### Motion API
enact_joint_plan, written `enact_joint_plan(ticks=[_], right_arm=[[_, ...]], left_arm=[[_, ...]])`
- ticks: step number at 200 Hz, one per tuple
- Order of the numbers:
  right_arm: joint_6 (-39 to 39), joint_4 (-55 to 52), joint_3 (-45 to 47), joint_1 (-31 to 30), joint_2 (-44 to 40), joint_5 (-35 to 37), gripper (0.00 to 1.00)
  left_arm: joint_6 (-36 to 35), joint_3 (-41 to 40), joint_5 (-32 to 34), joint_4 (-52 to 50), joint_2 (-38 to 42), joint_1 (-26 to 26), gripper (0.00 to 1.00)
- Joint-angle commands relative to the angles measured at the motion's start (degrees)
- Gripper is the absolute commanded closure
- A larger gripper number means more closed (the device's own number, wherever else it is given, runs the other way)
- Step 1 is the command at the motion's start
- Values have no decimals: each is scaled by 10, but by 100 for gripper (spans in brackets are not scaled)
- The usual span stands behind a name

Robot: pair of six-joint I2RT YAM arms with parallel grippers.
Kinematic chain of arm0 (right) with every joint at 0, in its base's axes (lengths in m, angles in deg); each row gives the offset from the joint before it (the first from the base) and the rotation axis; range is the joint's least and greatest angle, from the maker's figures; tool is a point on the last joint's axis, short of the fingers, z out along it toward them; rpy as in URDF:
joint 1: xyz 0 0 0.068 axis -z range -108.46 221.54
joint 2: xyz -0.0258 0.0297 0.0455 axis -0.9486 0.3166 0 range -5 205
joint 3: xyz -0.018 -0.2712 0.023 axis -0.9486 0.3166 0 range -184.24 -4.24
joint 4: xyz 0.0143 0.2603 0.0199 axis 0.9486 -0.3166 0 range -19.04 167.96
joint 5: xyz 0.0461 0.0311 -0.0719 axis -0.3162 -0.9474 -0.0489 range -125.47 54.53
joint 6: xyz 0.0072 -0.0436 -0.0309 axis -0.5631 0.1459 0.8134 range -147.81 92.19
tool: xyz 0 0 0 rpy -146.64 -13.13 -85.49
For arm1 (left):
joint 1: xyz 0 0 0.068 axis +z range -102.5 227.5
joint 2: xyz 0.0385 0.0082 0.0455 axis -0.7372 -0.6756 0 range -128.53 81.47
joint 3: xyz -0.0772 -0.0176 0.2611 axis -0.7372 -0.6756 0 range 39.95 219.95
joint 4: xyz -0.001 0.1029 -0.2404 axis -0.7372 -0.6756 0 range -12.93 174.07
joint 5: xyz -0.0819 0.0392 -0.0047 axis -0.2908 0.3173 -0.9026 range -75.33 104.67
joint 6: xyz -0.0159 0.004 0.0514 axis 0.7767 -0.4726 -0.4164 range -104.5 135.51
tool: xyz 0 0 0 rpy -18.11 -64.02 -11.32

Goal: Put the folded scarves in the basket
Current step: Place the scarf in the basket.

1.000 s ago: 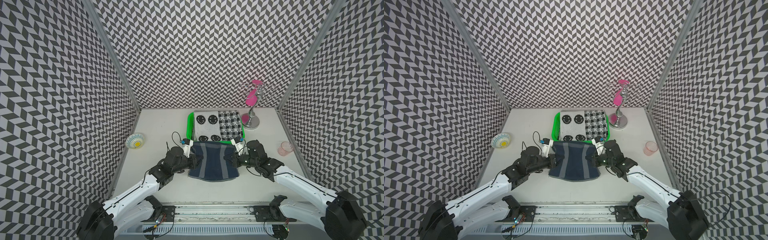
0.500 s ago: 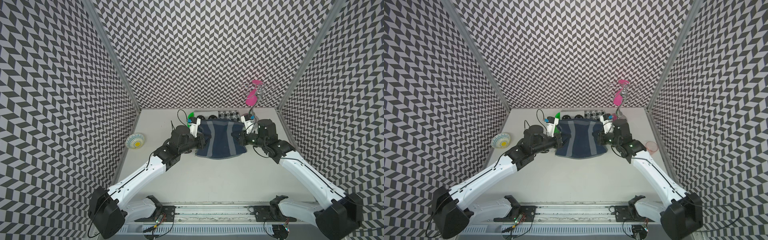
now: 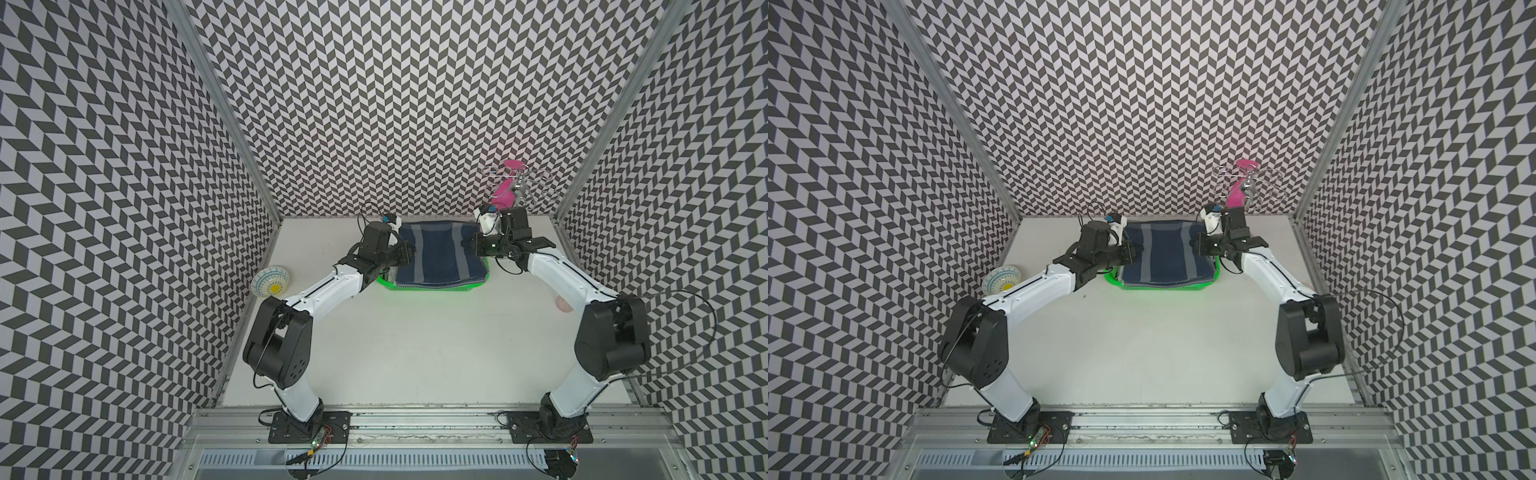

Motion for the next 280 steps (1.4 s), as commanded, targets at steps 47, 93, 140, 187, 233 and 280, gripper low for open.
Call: enact_joint_plan(ticks=[47, 93, 140, 187, 233, 280], right_arm=[[22, 52, 23, 5, 45, 35, 100], [19, 64, 51, 10, 35, 40, 100], [17, 65, 65, 14, 40, 33, 99], [7, 70, 80, 16, 29, 28, 96], [15, 59, 78, 18, 47, 42, 87], [13, 56, 88, 19, 25, 52, 56]], left_arm=[[-23, 3, 48, 50, -50, 12, 100], [-29, 20, 50, 40, -52, 22, 100], [-21, 12, 44, 49, -82, 41, 100], [-31, 10, 60, 62, -75, 41, 99], [-32, 8, 63, 47, -99, 45, 96], [-33, 10, 72, 25, -94, 47, 89]])
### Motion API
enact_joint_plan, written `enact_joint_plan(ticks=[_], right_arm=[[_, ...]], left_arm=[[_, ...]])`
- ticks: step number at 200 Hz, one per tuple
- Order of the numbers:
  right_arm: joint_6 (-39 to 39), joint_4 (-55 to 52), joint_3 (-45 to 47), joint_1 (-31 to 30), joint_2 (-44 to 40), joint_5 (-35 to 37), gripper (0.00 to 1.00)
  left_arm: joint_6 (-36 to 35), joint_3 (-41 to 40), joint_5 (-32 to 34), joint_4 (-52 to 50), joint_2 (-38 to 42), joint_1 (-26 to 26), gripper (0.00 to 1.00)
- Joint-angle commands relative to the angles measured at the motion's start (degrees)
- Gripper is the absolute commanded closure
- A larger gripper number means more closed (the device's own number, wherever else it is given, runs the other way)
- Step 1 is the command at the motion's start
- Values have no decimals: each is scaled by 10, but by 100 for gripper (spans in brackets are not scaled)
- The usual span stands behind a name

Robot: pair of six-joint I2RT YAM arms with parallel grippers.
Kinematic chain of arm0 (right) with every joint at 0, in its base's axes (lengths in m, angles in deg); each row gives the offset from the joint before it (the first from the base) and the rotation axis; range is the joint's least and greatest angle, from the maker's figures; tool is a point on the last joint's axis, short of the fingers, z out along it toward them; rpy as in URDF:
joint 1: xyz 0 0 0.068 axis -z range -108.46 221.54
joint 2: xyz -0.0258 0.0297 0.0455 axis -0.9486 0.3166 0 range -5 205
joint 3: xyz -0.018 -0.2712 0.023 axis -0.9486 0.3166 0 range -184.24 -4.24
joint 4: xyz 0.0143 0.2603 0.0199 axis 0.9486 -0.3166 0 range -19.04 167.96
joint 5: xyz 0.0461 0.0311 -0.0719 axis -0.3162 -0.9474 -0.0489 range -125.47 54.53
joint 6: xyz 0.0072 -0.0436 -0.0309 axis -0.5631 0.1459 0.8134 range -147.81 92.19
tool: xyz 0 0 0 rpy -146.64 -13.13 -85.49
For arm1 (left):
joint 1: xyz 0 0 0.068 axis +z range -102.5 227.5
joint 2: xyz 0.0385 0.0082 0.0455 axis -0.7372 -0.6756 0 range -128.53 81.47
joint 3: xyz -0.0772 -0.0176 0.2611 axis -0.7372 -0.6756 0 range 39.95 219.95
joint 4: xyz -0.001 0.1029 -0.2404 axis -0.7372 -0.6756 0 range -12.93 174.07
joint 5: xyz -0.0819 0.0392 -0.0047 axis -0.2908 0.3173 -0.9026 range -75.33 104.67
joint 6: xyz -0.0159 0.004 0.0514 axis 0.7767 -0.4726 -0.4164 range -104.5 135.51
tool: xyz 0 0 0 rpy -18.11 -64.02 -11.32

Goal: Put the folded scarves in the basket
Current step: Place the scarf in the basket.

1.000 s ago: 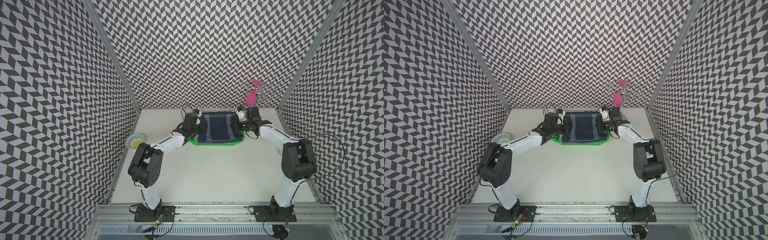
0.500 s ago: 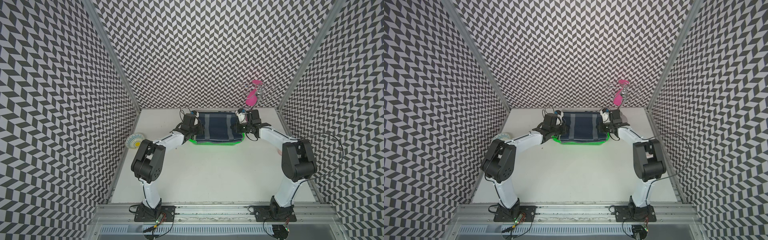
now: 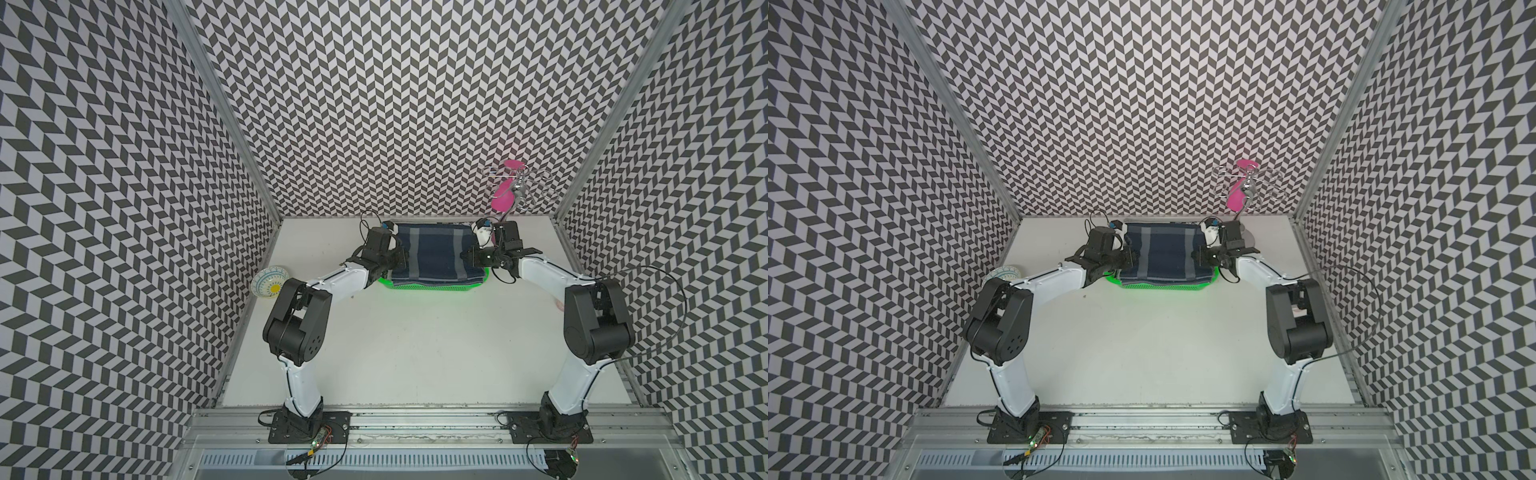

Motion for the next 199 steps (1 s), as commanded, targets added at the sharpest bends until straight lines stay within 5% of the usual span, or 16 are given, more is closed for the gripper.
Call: enact_joint_plan(ticks=[1, 16, 48, 199], right_arm=[[3, -30, 13, 6, -18, 22, 55], [4, -36, 11, 6, -30, 29, 45], [9, -57, -3, 7, -51, 45, 43], [12, -124, -5, 15, -134, 130, 42]], left_arm=[[-9, 4, 37, -9, -8, 15, 88], [-3, -3, 41, -9, 1, 15, 78], [4, -11, 42, -13, 20, 19, 70], [-7, -50, 53, -52, 137, 55, 59]])
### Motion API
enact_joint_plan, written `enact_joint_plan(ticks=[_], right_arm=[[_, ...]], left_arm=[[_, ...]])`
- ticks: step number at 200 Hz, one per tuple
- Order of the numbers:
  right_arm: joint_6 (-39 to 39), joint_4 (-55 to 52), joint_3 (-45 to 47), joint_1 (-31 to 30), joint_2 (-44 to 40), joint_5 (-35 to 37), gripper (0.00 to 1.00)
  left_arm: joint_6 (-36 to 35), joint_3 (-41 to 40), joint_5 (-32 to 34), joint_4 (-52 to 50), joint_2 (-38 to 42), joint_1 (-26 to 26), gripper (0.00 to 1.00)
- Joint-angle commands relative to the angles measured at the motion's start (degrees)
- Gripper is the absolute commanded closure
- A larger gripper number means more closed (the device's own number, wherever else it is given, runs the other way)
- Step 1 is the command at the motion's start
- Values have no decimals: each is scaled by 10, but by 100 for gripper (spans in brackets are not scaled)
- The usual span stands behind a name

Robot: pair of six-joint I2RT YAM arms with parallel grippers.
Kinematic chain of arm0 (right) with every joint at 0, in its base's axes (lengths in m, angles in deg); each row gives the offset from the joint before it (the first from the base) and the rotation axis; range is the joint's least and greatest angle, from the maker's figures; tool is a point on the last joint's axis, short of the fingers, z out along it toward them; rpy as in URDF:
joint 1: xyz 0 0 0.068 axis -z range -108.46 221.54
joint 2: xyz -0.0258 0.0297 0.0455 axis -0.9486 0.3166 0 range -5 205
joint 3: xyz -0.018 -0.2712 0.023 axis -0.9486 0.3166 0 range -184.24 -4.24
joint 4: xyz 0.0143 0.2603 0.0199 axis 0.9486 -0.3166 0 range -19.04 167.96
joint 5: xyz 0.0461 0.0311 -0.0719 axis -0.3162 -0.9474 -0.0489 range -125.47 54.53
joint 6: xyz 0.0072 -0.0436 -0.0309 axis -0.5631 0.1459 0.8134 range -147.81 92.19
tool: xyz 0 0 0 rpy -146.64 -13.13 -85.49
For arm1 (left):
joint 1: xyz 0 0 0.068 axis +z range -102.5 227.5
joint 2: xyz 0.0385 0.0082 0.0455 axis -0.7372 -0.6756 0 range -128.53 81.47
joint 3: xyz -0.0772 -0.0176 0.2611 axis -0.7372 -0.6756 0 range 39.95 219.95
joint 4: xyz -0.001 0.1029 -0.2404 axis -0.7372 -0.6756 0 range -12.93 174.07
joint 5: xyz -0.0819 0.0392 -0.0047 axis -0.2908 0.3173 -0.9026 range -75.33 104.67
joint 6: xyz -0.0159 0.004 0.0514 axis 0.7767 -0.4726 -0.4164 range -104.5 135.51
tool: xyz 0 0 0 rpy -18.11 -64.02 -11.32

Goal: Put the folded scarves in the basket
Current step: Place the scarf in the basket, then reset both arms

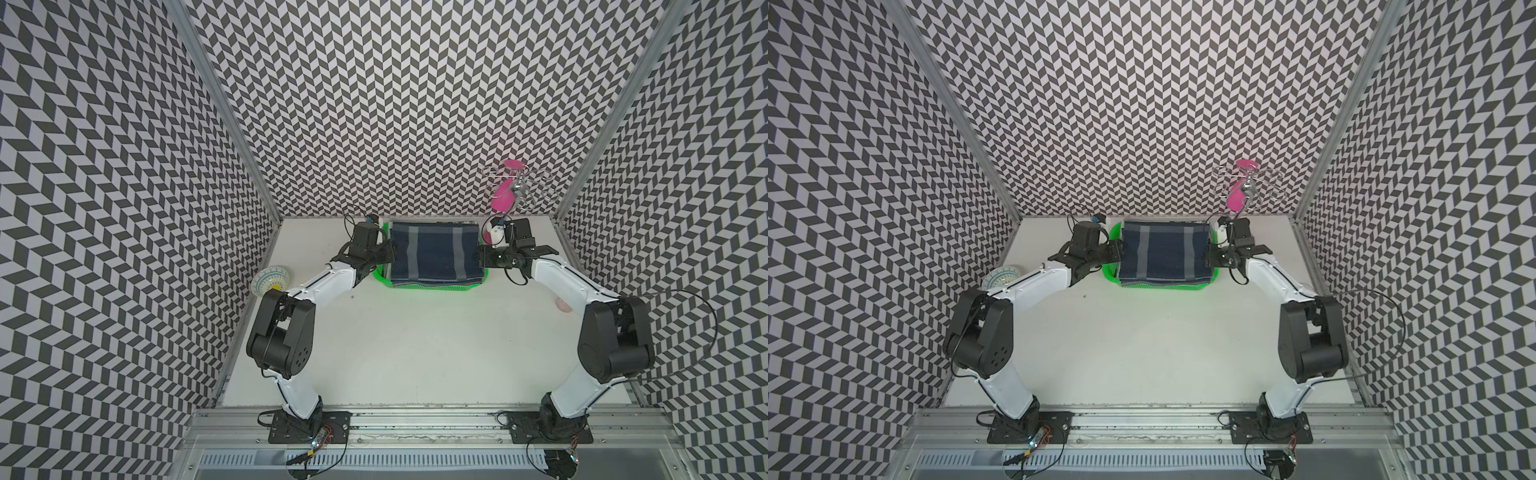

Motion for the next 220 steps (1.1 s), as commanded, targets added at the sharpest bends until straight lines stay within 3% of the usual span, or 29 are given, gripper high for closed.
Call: enact_joint_plan(ticks=[1, 25, 42, 52, 53, 56, 58, 73, 99, 124, 139, 172, 220], right_arm=[[3, -8, -4, 4, -42, 21, 41], [-2, -12, 15, 6, -86, 11, 41], [-7, -6, 41, 6, -144, 1, 36], [-14, 11, 66, 6, -188, 2, 28], [-16, 13, 69, 7, -192, 3, 25], [-22, 20, 78, 6, -207, 6, 4], [-26, 24, 84, 6, -216, 8, 1], [-40, 84, 146, 6, -288, 12, 0], [-49, 203, 261, 8, -388, 51, 1], [-14, 311, 356, 12, -425, 56, 0], [30, 391, 422, 12, -441, 42, 0], [72, 574, 562, 13, -443, 127, 0], [70, 735, 632, 60, -305, 155, 0]], left_arm=[[-9, -28, 15, -13, 56, 17, 59], [-31, -66, 33, -23, 130, 33, 56], [-54, -122, 78, -12, 209, 39, 42], [-60, -169, 110, 10, 263, 39, 30], [-60, -174, 114, 13, 268, 40, 29], [-62, -189, 123, 22, 284, 40, 24], [-62, -199, 128, 29, 295, 40, 21], [-67, -285, 145, 83, 365, 42, 1], [-104, -439, 128, 234, 434, 45, 0], [-143, -527, 176, 349, 415, 47, 1], [-173, -501, 174, 317, 392, 59, 0], [-199, -504, 179, 382, 367, 72, 1], [-214, -541, 167, 498, 347, 132, 0]])
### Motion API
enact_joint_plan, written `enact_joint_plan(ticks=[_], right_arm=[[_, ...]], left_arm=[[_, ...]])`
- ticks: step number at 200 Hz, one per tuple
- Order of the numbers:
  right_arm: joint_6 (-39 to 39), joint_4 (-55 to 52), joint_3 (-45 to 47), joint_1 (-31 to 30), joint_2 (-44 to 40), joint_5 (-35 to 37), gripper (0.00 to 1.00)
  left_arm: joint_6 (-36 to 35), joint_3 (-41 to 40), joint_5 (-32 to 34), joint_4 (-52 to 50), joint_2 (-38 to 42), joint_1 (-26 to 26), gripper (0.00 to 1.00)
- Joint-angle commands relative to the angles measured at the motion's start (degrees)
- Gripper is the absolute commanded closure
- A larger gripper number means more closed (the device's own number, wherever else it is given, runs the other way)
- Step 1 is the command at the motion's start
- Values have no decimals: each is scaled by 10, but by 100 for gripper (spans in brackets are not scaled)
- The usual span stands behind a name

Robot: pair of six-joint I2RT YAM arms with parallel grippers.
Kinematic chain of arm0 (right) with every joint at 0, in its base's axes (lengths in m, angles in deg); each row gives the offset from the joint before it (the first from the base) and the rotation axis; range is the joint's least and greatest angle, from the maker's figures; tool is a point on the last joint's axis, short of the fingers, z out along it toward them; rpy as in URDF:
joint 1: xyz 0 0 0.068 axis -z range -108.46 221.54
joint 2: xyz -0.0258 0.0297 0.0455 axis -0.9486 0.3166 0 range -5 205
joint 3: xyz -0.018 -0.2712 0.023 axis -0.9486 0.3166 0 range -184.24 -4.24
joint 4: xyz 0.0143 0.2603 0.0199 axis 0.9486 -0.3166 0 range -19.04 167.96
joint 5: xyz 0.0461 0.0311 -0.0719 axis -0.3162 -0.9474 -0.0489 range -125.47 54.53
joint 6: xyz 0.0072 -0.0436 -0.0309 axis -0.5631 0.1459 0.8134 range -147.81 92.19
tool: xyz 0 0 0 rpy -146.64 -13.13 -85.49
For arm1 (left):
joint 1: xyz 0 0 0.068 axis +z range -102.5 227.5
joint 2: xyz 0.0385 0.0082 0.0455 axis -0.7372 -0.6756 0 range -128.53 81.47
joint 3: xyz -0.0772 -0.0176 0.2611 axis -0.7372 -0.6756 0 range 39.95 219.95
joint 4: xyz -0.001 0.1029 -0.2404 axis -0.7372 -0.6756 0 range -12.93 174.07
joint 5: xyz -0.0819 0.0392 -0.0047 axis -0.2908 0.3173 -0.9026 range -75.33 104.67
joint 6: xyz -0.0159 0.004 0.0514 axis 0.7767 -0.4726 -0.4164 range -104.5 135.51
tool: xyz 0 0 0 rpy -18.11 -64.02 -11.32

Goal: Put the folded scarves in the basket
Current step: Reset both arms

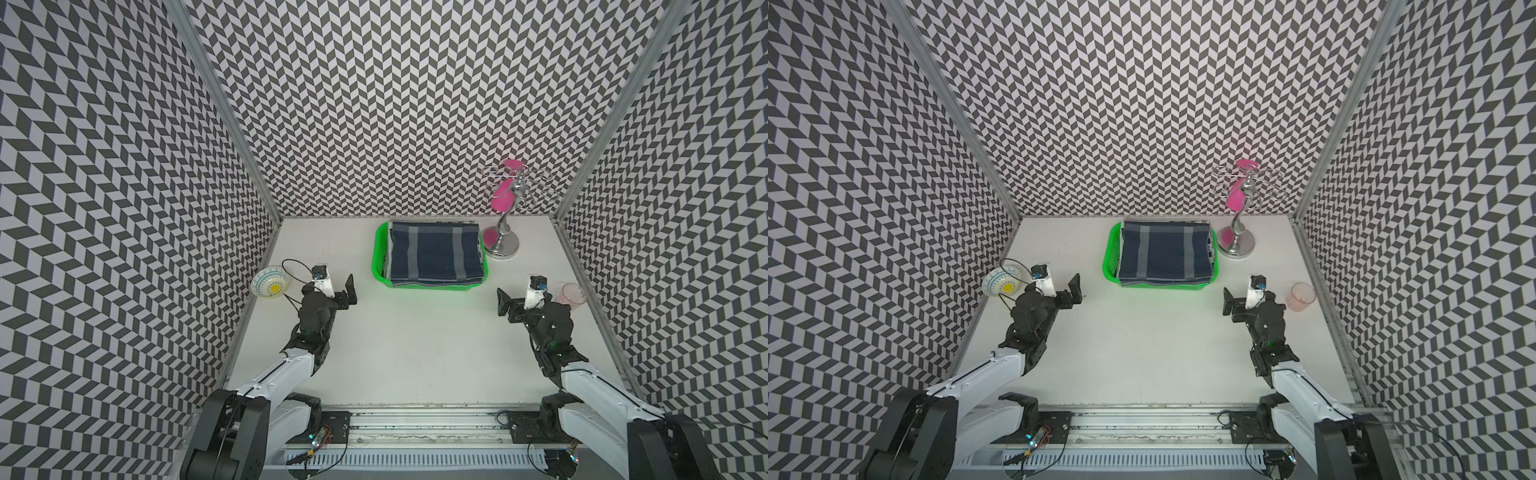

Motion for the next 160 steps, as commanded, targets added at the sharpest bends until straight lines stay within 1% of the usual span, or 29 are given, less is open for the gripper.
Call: enact_joint_plan(ticks=[1, 9, 16, 23, 37, 45, 49, 57, 67, 78, 90, 96, 110, 122, 134, 139, 146, 150, 160], right_arm=[[2, 165, 13, 27, 65, 25, 1], [-5, 173, 7, 35, 84, 17, 1], [2, 150, -7, 38, 88, 7, 0], [3, 175, -7, 40, 97, 4, 0], [-3, 220, 2, 47, 112, 16, 0], [-9, 233, 0, 54, 121, 12, 0], [-11, 237, -2, 59, 127, 6, 1], [-12, 232, -9, 65, 136, -9, 0], [-12, 240, -19, 67, 151, -14, 0], [-11, 256, -18, 67, 165, -16, 0], [-8, 269, -19, 67, 178, -17, 0], [-6, 274, -40, 68, 184, -21, 1], [9, 287, -43, 68, 199, -34, 0], [13, 330, -32, 68, 220, -33, 1], [12, 371, -29, 68, 251, -30, 0], [10, 387, -29, 68, 266, -28, 0], [12, 414, -29, 68, 285, -35, 0], [15, 433, -11, 68, 294, -42, 0], [16, 457, -12, 68, 311, -54, 0]], left_arm=[[-19, -18, -8, 96, -12, 32, 1], [-20, -22, -18, 108, -18, 43, 1], [-24, -32, -19, 132, -27, 48, 0], [-23, -45, -14, 166, -40, 52, 0], [-22, -63, -32, 229, -92, 66, 0], [-28, -63, -22, 263, -126, 69, 0], [-28, -55, -26, 255, -132, 70, 0], [-26, -28, -41, 192, -129, 74, 0], [-28, -30, -31, 223, -146, 76, 0], [-23, -12, -31, 185, -149, 84, 1], [-32, -19, -31, 217, -156, 88, 1], [-36, -21, -28, 221, -154, 89, 1], [-40, -50, -28, 291, -164, 96, 0], [-33, -73, -39, 378, -211, 106, 1], [-27, -67, -58, 410, -252, 120, 1], [-32, -63, -69, 408, -255, 120, 1], [-30, -50, -72, 368, -247, 120, 1], [-28, -46, -73, 350, -241, 120, 1], [-35, -47, -79, 370, -251, 119, 1]])
